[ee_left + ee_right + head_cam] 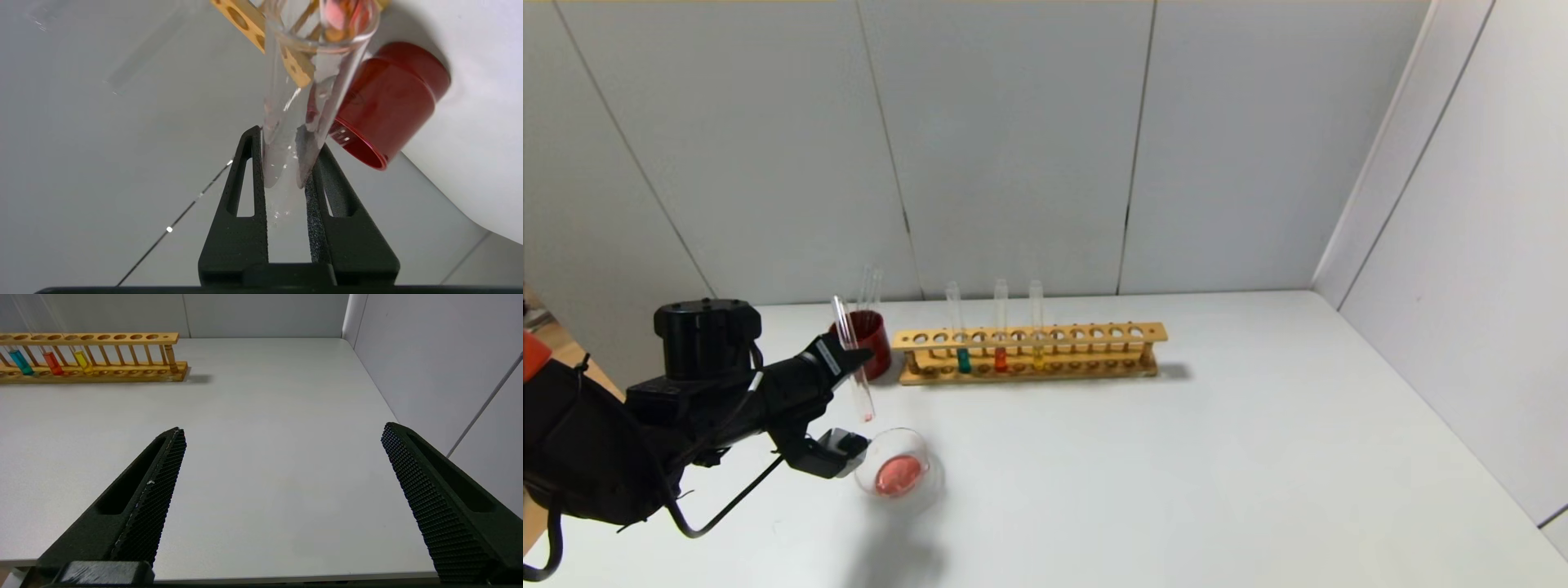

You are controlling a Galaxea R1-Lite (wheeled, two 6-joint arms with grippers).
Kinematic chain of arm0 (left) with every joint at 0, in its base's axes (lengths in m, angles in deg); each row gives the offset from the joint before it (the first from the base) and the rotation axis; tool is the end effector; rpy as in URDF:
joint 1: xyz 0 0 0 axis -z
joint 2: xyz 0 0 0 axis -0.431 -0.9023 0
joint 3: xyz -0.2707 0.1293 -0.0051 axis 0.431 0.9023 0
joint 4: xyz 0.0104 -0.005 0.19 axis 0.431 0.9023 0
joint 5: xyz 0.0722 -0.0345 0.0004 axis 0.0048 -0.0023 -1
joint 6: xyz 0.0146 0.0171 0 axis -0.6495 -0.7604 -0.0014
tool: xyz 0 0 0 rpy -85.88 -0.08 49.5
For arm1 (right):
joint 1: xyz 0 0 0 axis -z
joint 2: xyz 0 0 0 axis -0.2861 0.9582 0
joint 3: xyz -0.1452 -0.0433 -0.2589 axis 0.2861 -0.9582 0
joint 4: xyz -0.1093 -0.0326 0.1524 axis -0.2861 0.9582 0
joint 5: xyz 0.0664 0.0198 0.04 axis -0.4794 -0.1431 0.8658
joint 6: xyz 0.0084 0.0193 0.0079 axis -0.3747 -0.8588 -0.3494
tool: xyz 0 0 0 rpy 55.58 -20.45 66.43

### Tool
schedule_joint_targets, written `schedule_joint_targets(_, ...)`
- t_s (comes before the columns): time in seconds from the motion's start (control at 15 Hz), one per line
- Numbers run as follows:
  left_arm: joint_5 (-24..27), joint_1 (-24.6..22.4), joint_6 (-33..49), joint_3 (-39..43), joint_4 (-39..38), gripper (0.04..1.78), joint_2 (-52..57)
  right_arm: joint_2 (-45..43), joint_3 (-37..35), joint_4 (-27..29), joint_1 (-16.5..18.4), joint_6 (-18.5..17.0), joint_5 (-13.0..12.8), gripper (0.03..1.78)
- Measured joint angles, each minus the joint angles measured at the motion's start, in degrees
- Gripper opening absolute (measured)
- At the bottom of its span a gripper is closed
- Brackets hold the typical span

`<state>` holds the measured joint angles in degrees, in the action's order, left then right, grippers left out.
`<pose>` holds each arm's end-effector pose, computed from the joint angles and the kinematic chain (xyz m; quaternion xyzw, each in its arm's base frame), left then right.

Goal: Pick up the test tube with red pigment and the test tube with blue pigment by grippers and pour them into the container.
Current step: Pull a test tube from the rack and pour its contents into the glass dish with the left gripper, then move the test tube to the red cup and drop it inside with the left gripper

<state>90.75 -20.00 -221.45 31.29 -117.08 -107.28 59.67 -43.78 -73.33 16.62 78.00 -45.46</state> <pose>0.2941 -0.0346 0.1011 0.8892 -0.0992 -0.2378 0.3781 -0.0227 0.0002 0.0754 0.0004 0.0009 0.0021 1.0000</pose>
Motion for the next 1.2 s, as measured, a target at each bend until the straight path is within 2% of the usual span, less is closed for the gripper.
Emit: schedule_joint_targets(1.2,0.09,0.44,-1.62,1.21,-2.57,0.32,1.85,0.00,0.00,0.00,0.00,-0.02,0.00,1.75)
